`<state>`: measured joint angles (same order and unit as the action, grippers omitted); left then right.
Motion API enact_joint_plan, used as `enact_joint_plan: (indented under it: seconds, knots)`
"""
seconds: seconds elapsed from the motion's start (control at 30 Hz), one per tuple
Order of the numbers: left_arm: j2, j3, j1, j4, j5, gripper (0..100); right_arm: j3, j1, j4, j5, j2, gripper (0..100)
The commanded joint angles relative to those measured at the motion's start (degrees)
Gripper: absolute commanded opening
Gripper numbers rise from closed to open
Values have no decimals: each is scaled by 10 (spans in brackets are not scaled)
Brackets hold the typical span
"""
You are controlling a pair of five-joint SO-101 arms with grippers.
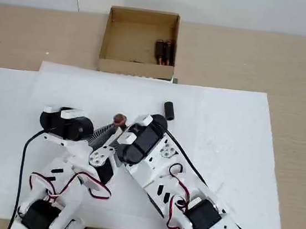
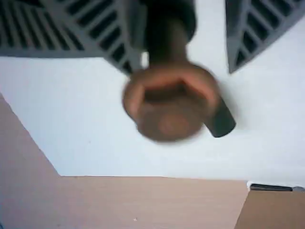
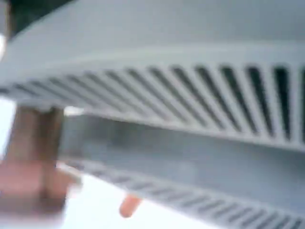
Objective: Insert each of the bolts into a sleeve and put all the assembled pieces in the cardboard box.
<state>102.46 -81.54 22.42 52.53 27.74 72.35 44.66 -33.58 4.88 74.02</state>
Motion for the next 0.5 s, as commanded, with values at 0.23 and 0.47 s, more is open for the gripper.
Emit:
enact_joint_plan:
  seconds: [0.23,0.47]
  knots:
    - [-3,20,-4,-8,-4,130,-37,-9,21,5,9,4]
    - [-6,80,27,-4,23,130,-22,-9,23,5,9,4]
